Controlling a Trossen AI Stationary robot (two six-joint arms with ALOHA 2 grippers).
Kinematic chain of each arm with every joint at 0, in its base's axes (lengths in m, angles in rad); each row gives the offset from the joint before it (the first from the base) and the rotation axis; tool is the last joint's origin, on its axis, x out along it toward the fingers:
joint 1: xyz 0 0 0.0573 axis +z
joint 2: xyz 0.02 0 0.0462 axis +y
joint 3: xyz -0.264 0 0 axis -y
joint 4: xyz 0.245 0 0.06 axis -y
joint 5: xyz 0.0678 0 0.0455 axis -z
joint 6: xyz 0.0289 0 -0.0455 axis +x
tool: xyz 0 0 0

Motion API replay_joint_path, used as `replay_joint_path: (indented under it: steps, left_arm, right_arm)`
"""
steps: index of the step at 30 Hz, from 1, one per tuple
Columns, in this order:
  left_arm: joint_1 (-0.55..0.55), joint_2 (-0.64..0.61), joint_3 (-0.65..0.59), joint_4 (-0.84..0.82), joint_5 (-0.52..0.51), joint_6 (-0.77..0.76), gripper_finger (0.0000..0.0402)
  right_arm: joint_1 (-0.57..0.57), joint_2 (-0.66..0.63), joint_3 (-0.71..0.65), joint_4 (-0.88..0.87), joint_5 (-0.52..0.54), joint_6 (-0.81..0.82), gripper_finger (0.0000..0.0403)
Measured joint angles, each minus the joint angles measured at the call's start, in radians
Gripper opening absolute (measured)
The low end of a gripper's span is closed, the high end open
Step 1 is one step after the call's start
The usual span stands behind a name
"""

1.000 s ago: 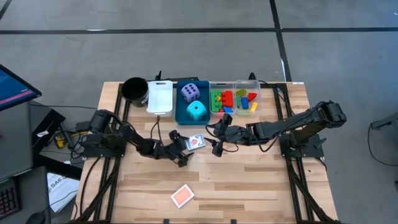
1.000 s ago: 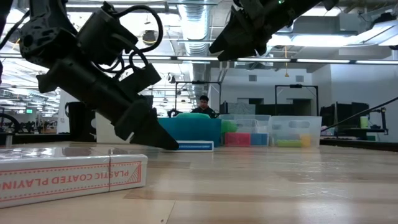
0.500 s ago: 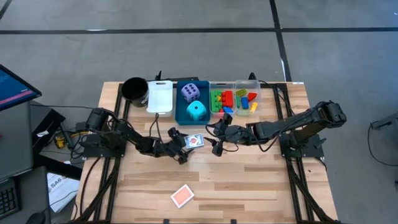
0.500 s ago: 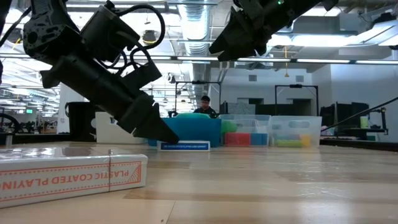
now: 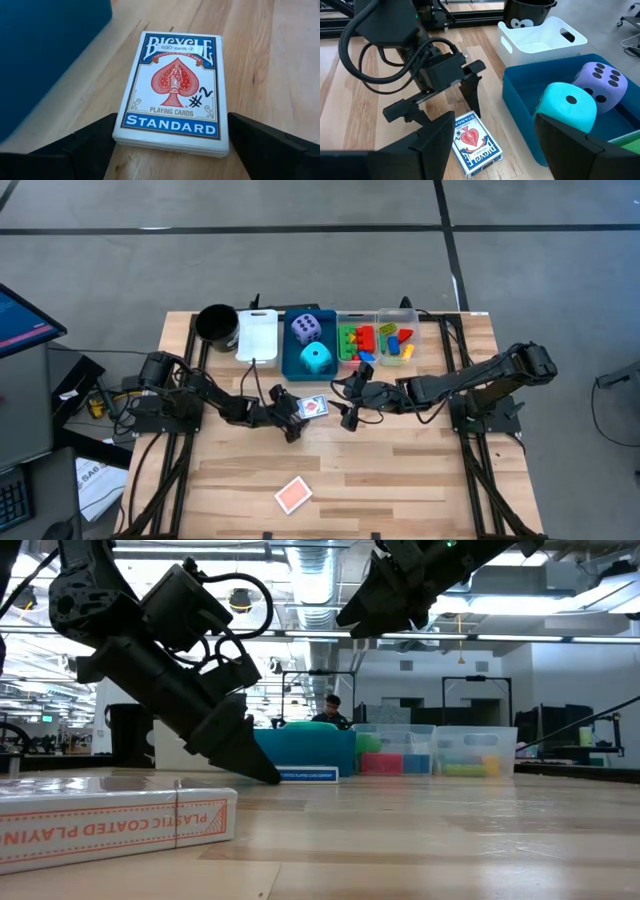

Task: Pick & Place Toys
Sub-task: Put the blue playing card into the white bin

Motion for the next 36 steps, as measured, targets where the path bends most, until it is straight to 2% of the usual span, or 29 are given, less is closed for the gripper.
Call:
replay_joint_path:
  steps: [5,12,24,27,30,36]
  left_arm:
    - [0.0,0.0,0.0,-0.001,0.018,0.001,0.0355]
    - [-0.002,0.0,0.0,0.003,0.023,0.003,0.0294]
    - [-0.003,-0.013,-0.001,0.08,0.036,0.015,0.0294]
    - [-0.003,-0.078,-0.002,0.067,0.02,0.057,0.0294]
    - [-0.003,-0.188,-0.002,0.044,-0.039,0.108,0.0294]
    - [-0.003,-0.468,-0.001,-0.117,-0.262,0.247,0.0294]
  right_arm:
    - [0.0,0.0,0.0,0.0,0.0,0.006,0.0269]
    - [0.0,0.0,0.0,0.0,0.0,0.007,0.0269]
    - [0.005,0.0,0.0,0.027,0.0,0.002,0.0269]
    - [0.016,0.0,0.0,0.056,0.001,-0.023,0.0269]
    - [0.023,0.0,0.0,0.079,0.0,-0.042,0.0269]
    - [0.023,0.0,0.0,0.09,0.001,-0.046,0.0269]
